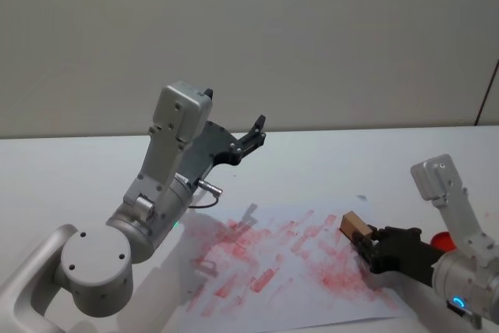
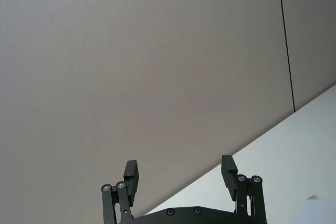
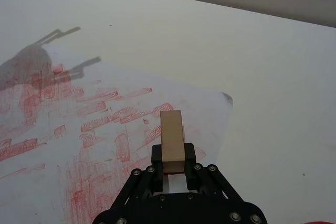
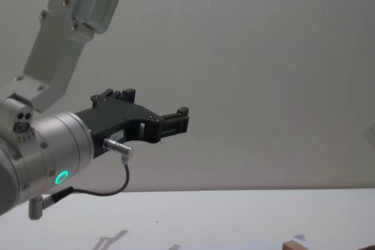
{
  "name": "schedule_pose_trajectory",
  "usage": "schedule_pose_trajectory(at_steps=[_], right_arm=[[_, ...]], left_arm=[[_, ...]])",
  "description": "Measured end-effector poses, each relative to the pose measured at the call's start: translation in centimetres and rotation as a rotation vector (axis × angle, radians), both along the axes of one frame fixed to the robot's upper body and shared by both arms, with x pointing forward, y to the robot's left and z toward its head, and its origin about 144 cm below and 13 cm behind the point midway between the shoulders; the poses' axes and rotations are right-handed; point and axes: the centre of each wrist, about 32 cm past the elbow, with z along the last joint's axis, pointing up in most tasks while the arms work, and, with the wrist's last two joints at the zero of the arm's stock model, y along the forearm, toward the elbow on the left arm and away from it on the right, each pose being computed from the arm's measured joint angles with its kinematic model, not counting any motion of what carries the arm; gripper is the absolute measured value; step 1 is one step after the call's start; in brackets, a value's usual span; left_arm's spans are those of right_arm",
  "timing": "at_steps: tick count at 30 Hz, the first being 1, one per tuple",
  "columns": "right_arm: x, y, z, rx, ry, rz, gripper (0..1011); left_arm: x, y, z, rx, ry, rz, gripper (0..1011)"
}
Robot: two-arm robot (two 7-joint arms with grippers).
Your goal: Use the one hand to pick up the stamp and affix it onto the A4 paper.
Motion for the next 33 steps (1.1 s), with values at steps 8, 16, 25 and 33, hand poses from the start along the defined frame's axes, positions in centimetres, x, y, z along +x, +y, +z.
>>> schedule_pose_trajectory(at_steps=[8, 16, 25, 33], right_arm=[[0.3, 0.2, 0.1, 0.004, -0.026, 0.007, 213], [0.7, 0.3, 1.6, 0.027, -0.116, 0.015, 213], [0.7, -0.1, 4.1, 0.048, -0.237, 0.002, 213], [-0.6, -1.5, 6.1, 0.053, -0.32, -0.07, 213]], left_arm=[[0.0, 0.0, 0.0, 0.0, 0.0, 0.0, 1001], [0.0, 0.0, 0.0, 0.0, 0.0, 0.0, 1001], [0.0, 0.0, 0.0, 0.0, 0.0, 0.0, 1001], [0.0, 0.0, 0.0, 0.0, 0.0, 0.0, 1001]])
